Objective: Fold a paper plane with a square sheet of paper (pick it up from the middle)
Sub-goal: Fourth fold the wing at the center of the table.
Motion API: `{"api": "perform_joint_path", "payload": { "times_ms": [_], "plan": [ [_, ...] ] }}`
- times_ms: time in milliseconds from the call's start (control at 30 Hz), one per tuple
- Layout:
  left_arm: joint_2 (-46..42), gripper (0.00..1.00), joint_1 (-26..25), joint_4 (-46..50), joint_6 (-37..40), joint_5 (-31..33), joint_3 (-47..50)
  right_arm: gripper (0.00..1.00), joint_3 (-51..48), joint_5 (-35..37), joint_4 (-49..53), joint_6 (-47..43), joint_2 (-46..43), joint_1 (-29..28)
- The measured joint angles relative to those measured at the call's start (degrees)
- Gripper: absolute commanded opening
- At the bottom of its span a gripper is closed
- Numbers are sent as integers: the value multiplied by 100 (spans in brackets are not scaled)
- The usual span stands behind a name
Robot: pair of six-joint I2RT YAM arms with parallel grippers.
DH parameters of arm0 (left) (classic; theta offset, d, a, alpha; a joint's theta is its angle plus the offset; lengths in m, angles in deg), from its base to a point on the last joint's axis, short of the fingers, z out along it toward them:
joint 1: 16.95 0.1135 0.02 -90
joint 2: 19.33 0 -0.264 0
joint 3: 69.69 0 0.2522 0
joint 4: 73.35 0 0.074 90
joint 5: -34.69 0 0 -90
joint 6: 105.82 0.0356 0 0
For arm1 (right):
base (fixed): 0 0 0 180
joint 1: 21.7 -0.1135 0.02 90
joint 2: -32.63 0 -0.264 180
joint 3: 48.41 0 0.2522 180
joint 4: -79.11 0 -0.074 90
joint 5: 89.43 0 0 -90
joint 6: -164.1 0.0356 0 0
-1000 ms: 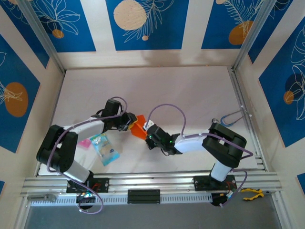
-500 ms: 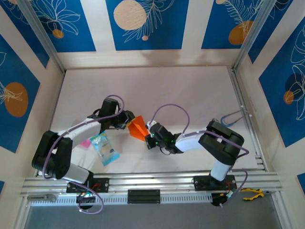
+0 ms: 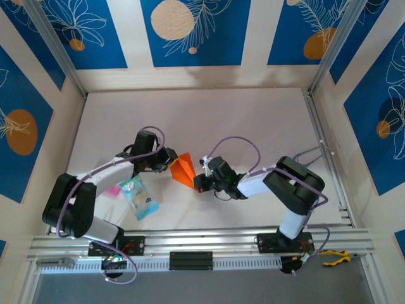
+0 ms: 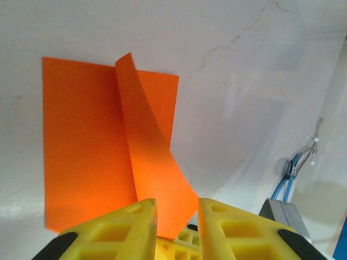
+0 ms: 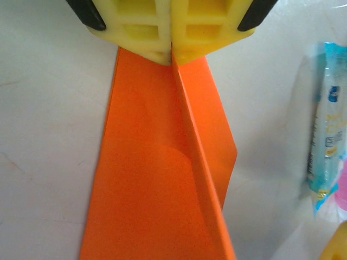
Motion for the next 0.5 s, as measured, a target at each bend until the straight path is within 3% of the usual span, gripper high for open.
{"api": "perform_joint_path", "payload": {
  "times_ms": [233,500],
  "plan": [
    [2,16,4,-63,0,-31,24,4,0,-625,-407,518,271,190],
    [96,10,7,-264,22,-192,83,4,-24,-839,-511,872,319,247]
  ]
}}
